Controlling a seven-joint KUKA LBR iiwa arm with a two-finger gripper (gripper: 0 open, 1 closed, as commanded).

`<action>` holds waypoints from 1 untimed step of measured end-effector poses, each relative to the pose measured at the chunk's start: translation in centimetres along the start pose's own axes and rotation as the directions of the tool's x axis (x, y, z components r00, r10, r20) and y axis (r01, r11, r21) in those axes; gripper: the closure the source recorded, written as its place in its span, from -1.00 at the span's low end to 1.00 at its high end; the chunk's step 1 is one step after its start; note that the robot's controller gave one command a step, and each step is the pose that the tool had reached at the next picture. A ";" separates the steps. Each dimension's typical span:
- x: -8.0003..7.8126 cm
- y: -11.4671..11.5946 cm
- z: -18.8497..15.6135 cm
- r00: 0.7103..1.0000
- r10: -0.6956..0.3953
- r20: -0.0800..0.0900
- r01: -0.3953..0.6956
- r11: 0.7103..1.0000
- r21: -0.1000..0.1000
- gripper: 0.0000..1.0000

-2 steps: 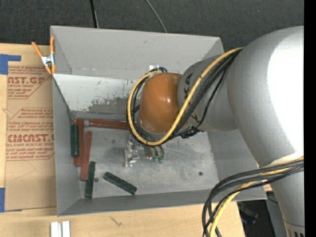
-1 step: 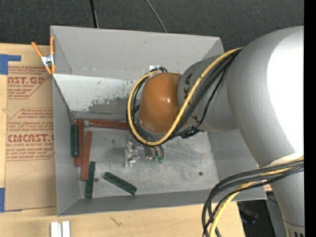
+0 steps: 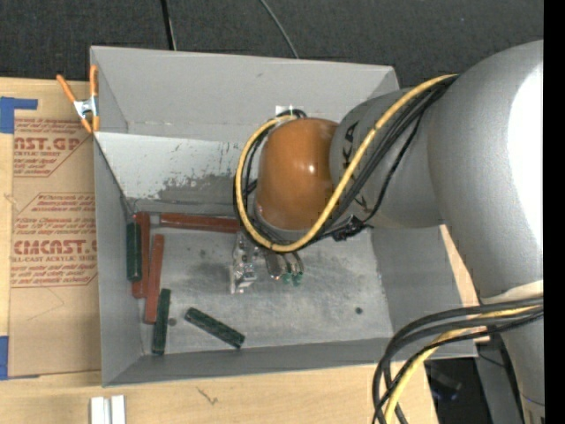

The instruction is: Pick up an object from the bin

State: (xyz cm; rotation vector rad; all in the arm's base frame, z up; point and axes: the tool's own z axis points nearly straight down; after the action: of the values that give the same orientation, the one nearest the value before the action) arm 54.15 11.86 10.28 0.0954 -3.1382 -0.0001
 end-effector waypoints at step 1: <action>0.4 0.0 -3.1 1.000 0.003 0.004 -0.003 1.000 -0.001 1.00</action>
Offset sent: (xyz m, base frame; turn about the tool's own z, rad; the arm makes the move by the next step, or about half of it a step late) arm 0.0076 -0.0015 0.1032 -0.0116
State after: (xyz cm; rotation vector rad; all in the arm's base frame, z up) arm 53.74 11.81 13.35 0.0908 -3.1421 -0.0015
